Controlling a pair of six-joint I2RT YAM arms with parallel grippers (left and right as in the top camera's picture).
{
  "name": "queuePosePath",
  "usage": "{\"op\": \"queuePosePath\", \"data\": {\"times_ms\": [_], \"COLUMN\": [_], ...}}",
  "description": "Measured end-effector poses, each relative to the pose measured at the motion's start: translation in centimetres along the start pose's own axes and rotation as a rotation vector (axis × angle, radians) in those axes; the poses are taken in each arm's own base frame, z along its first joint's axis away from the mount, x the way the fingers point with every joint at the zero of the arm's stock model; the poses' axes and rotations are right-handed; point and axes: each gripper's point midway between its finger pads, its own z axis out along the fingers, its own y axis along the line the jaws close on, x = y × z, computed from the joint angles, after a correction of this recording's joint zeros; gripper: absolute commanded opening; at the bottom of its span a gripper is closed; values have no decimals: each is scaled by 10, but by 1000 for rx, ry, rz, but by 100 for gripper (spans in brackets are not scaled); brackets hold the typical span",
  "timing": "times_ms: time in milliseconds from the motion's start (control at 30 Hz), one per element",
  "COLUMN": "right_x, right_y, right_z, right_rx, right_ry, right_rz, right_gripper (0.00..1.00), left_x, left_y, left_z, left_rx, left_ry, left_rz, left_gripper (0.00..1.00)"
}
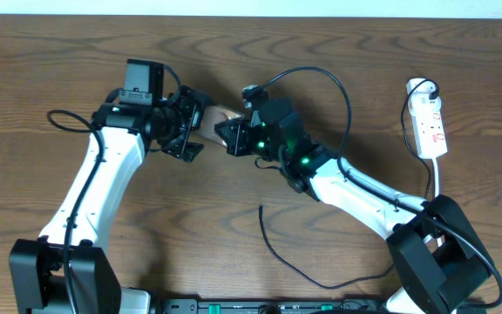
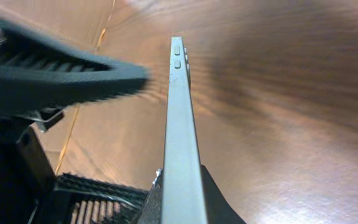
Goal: Plug charger to phone and switch on socket
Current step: 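Open the left gripper and pull the phone away with the right gripper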
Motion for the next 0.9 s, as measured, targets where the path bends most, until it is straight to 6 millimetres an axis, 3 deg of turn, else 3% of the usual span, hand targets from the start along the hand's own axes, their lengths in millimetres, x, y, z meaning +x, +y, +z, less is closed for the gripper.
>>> {"op": "queuePosePath", "data": {"times_ms": [367,733,800,900], "right_x": [-52,-94,-97,-98], "right_y": [-37,-5,-2,-1], "right_z": [-18,-29,-31,-31], "right_rx": [34,-171,-194,-209], "right_ry": [-129,-256,-260,-256], "right_rz": [170,534,587,655], "right_gripper": [1,1,1,1], "left_x": [-21,-32,-33,-43], "left_y": [-32,-72,-78,-88], "left_z": [-24,-44,-43,-22], "left_rx": [193,394,425,484], "left_ry": [75,84,95,157], "left_rz": [53,228,251,280], "left_gripper": [94,95,95,95]}}
